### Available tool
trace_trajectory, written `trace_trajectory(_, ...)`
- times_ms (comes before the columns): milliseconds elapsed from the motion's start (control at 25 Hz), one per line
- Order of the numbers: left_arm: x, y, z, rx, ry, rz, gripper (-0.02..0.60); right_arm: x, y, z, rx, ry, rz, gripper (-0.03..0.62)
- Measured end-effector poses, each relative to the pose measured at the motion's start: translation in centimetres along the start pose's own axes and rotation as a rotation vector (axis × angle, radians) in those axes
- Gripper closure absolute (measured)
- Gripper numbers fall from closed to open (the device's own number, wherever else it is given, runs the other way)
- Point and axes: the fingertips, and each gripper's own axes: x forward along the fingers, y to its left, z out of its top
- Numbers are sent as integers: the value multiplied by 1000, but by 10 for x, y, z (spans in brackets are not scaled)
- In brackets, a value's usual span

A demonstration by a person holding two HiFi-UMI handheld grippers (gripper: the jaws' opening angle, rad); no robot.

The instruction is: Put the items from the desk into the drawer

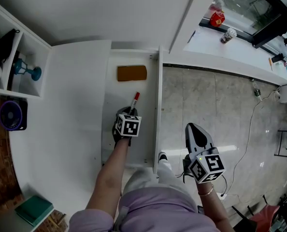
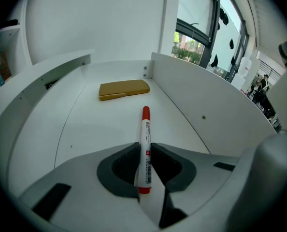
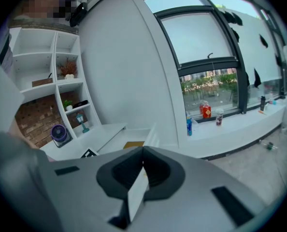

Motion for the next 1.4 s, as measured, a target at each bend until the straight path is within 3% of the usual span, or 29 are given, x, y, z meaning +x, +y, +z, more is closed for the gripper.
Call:
trace_trajectory(280,-7,0,2,-27,-1,-14,495,-4,2,3,0,-15,11,589)
trace_trajectory(1400,-171,-11,63,-104,-405,22,548,-33,36,27,-70,-128,144,589)
